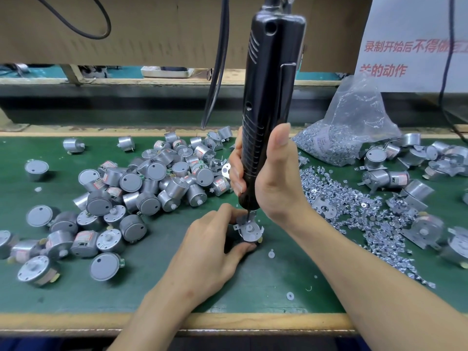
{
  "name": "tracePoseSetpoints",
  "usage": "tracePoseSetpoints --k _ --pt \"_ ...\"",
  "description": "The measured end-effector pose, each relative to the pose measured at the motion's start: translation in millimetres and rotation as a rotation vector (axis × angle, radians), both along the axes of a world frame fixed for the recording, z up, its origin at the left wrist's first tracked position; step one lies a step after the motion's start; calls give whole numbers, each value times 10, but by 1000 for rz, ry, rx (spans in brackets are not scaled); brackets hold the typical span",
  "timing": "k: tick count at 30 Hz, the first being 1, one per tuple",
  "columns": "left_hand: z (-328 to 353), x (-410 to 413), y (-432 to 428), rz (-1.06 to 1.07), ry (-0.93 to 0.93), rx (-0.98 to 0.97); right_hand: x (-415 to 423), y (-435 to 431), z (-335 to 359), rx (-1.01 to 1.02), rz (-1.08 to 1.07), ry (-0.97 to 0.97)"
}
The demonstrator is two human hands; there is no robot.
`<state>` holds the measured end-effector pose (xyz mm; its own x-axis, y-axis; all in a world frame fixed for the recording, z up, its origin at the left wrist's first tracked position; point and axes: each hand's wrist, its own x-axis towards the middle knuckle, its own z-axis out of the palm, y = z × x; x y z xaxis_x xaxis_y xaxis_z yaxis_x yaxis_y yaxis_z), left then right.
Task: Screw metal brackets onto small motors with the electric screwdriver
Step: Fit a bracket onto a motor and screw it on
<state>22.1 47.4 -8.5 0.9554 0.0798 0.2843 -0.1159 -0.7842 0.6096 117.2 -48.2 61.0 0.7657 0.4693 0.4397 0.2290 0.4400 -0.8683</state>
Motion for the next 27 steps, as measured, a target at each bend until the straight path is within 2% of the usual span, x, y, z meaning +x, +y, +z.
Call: tracePoseSetpoints --k 22,27 --pt "-20 7 -3 -10 20 -21 -42 29 -14 -16 -116 -31" --pt "-23 -6 -8 -12 18 -32 0 -13 -25 33 8 -22"
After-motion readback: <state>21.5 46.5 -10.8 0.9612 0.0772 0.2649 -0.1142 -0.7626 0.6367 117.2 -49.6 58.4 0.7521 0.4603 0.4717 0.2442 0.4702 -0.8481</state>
